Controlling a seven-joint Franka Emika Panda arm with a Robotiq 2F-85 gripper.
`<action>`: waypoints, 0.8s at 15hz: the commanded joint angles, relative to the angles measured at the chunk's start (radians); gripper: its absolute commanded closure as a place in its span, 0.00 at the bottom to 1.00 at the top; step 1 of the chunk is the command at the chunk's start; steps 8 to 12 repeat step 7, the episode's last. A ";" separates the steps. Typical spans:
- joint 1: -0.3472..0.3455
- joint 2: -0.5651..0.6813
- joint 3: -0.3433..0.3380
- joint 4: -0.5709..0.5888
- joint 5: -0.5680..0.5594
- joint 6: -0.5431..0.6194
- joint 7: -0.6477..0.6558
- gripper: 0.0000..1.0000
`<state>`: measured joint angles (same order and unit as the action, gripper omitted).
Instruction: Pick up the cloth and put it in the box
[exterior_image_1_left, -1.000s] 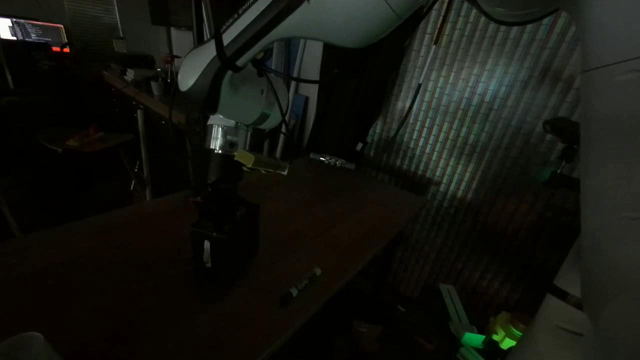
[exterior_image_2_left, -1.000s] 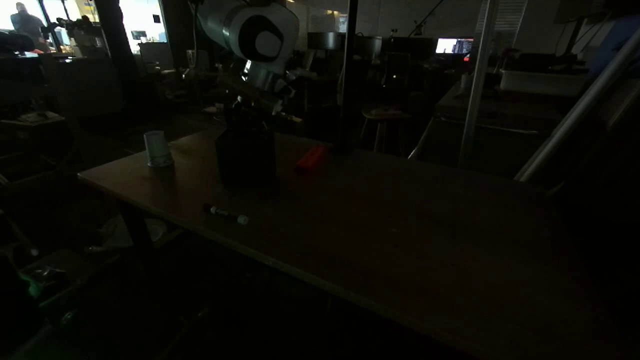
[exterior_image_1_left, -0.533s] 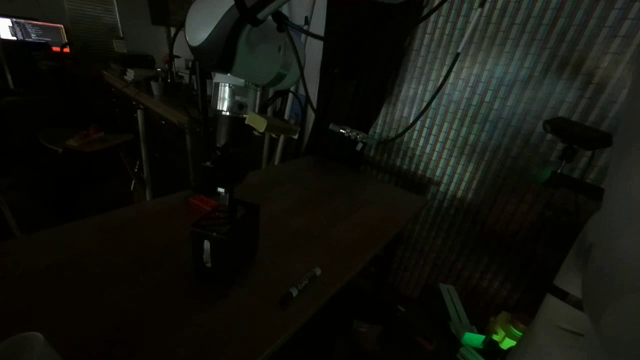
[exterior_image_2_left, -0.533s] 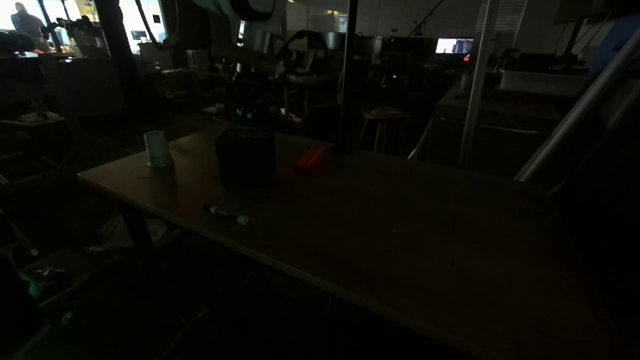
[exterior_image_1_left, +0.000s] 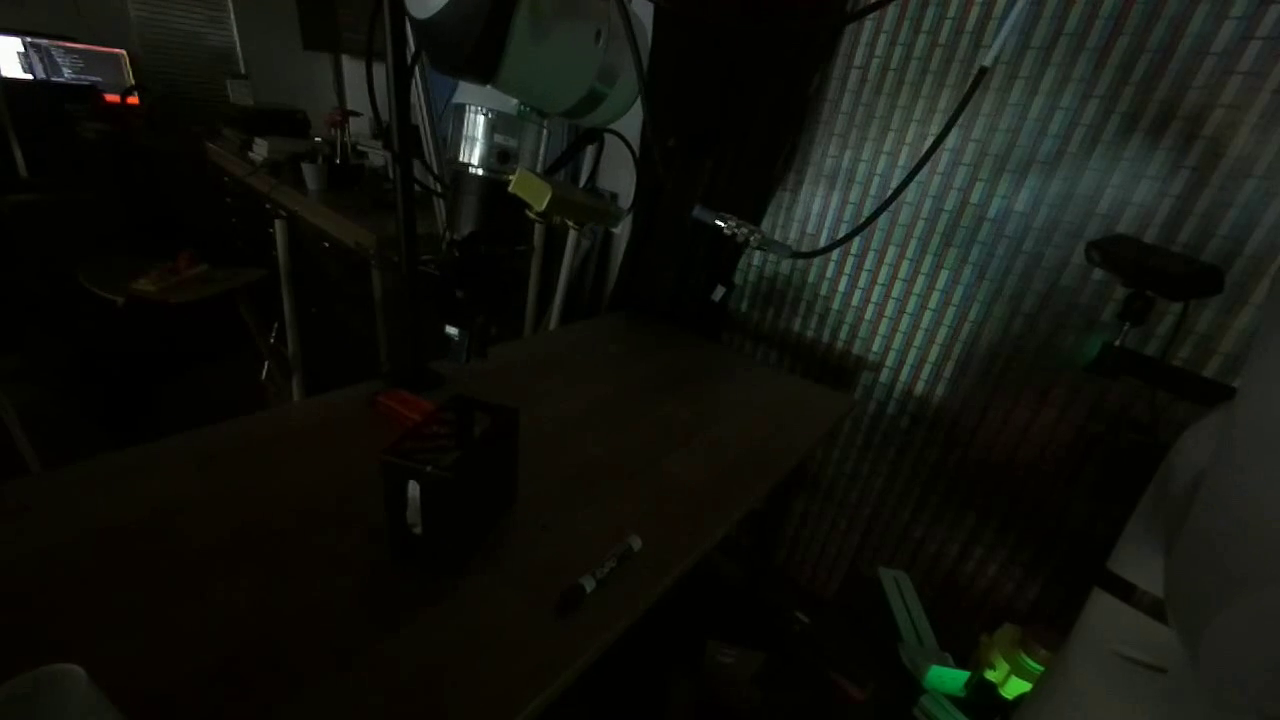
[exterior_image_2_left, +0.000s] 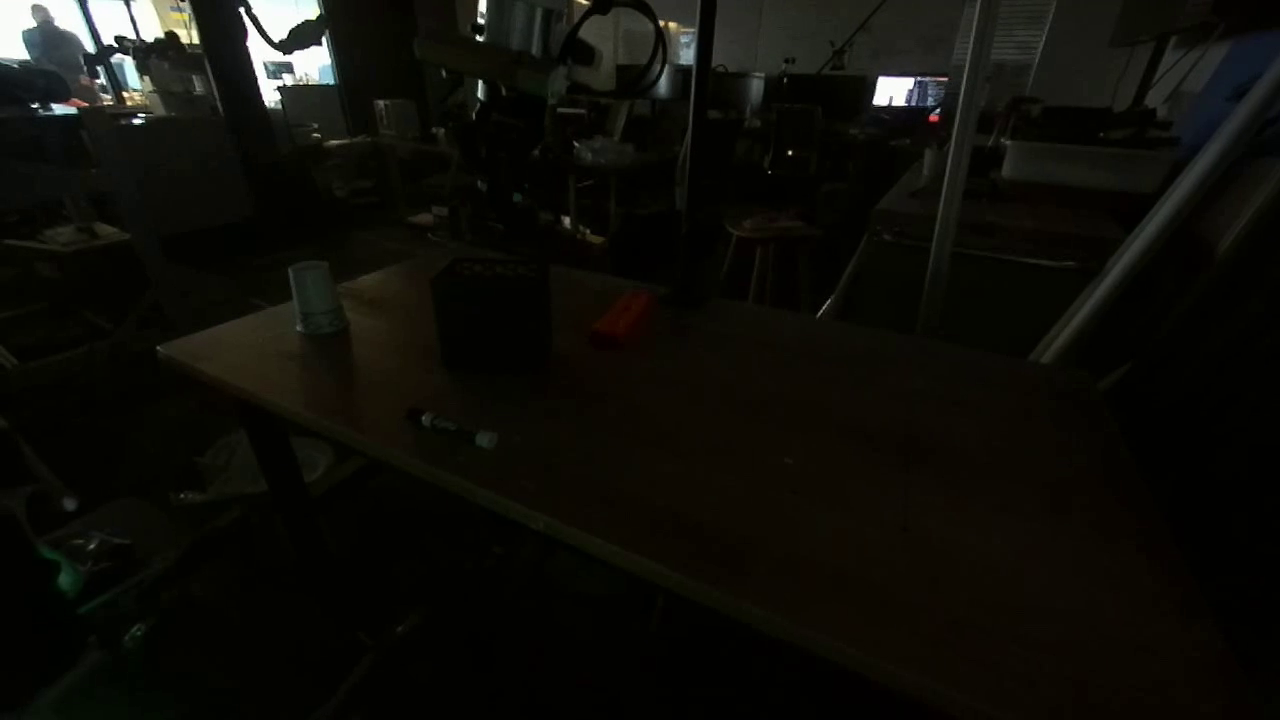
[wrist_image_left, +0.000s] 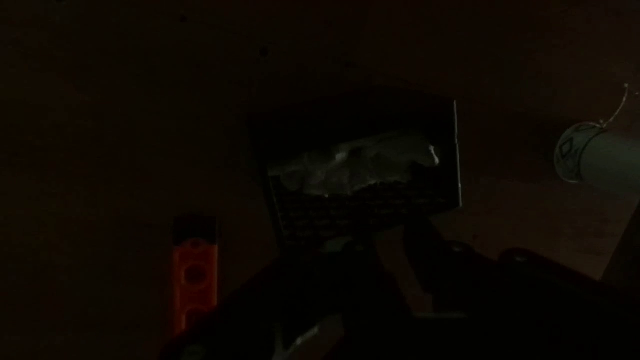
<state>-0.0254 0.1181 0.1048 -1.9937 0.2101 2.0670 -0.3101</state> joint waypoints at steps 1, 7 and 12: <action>0.017 0.006 -0.016 0.002 0.002 -0.002 -0.001 0.74; 0.017 0.011 -0.016 0.002 0.002 -0.002 -0.001 0.74; 0.017 0.011 -0.016 0.002 0.002 -0.002 -0.001 0.74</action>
